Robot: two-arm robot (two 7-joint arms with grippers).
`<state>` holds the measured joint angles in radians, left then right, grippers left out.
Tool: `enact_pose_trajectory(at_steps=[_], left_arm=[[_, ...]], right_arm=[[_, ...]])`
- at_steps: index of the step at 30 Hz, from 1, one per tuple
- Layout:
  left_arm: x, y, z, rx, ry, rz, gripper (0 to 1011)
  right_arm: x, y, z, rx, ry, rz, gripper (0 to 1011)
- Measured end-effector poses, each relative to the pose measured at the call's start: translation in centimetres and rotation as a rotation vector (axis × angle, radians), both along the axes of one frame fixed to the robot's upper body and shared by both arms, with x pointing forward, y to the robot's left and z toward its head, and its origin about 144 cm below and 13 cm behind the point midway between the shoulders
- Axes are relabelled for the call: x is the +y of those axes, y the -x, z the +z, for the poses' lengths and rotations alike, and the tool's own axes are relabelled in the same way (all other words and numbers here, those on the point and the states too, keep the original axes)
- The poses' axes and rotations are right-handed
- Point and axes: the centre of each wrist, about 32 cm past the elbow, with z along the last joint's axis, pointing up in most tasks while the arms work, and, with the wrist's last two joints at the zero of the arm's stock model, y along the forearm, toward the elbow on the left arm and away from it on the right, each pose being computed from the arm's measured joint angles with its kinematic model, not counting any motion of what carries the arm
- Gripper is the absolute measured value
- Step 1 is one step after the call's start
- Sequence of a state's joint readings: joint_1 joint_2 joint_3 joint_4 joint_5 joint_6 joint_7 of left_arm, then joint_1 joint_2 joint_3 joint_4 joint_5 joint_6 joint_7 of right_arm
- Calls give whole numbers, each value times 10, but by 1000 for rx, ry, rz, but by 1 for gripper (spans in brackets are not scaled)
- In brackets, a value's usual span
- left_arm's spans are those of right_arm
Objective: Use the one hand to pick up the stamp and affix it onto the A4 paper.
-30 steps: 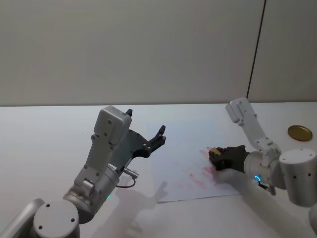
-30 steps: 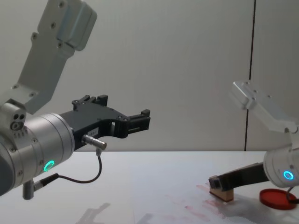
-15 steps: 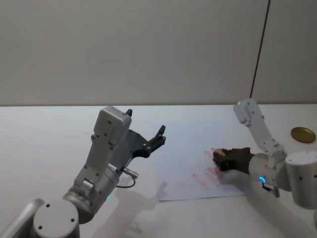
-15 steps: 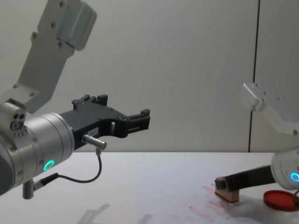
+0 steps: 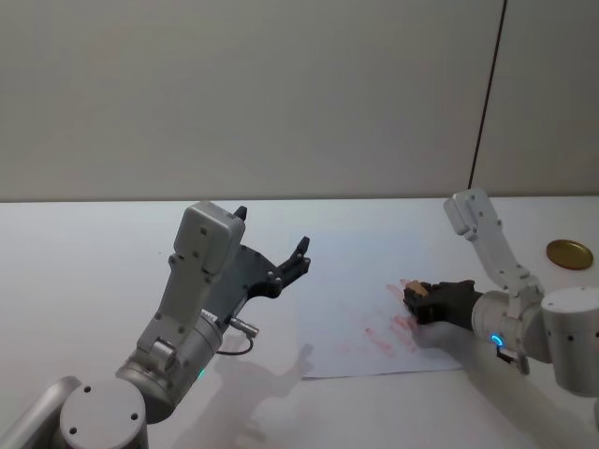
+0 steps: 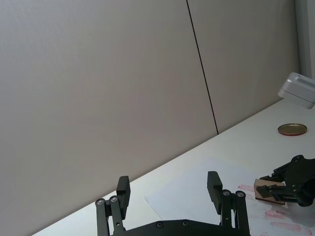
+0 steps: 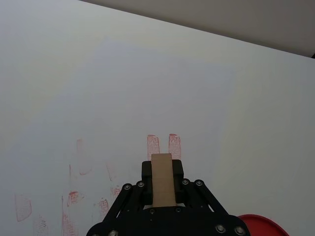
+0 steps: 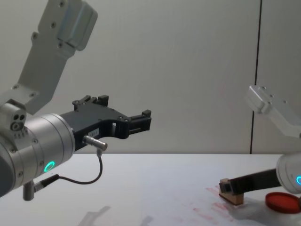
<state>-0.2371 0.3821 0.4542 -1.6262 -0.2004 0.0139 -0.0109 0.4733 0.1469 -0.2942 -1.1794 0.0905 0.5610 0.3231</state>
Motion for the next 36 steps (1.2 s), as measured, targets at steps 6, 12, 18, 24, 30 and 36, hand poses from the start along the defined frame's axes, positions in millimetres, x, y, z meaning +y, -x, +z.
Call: enact_pose_trajectory(at_steps=[6, 12, 18, 24, 30, 36], left_arm=[[0, 0, 0, 0, 0, 0, 993], [0, 0, 0, 0, 0, 0, 993], [0, 0, 0, 0, 0, 0, 993], [0, 0, 0, 0, 0, 0, 993], [0, 0, 0, 0, 0, 0, 993], [0, 0, 0, 0, 0, 0, 993]], right_arm=[[0, 1, 2, -8, -2, 3, 216], [1, 4, 9, -35, -8, 11, 216], [2, 6, 20, -83, -20, 20, 216], [3, 9, 40, -167, -44, 29, 216], [2, 15, 59, -260, -60, 26, 216], [-2, 22, 68, -318, -64, 4, 217]])
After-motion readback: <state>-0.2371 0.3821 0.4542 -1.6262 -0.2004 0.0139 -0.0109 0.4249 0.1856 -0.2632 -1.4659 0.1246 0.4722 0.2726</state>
